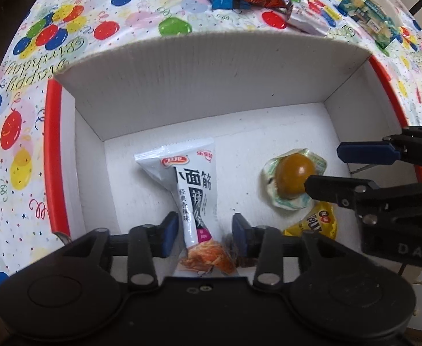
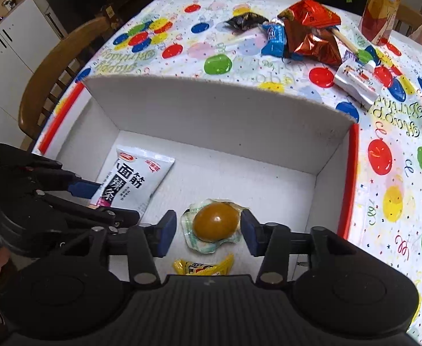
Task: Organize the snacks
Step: 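Open both tools to release the noodle packet and jelly cup into the box, then move left tool to the black sesame packet and grasp it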
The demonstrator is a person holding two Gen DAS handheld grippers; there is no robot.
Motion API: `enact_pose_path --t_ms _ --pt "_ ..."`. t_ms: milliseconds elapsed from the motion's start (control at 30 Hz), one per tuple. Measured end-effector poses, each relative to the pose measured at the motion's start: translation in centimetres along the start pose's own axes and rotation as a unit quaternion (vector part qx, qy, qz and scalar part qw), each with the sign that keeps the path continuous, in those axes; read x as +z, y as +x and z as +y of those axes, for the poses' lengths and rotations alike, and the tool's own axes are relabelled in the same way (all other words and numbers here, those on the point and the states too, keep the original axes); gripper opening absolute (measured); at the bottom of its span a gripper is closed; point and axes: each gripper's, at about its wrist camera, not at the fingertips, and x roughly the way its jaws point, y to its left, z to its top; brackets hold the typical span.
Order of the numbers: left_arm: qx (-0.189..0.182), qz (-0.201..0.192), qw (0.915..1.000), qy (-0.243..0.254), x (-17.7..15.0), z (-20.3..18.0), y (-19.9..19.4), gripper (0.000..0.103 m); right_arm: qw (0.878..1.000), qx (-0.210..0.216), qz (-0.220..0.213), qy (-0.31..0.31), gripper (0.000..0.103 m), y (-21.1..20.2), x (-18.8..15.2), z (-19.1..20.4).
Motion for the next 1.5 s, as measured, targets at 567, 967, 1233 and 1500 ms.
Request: enact_pose_path --t_ms 567,967,1233,1500 --pt "-0.010 -0.091 0.9949 0.041 0.8 -1.5 -6.8 0.077 0.997 0.043 -0.062 0.007 0.069 -7.5 0.6 -1.5" --pt "0.009 -0.164 0.9854 0.044 5.1 -2.3 -9.9 0.096 0.993 0.013 -0.109 0.040 0.081 -11.1 3.4 -6.2" --pt "0.025 -0.197 0.9793 0.040 9.2 -2.4 -9.7 0.102 0.992 -0.014 -0.102 0.074 0.081 -10.3 6.3 -10.8" --pt "0.057 -0.217 0.9733 0.048 15.6 -1.3 -8.1 0.102 0.986 -0.041 -0.080 0.143 0.081 -7.0 10.9 -16.2"
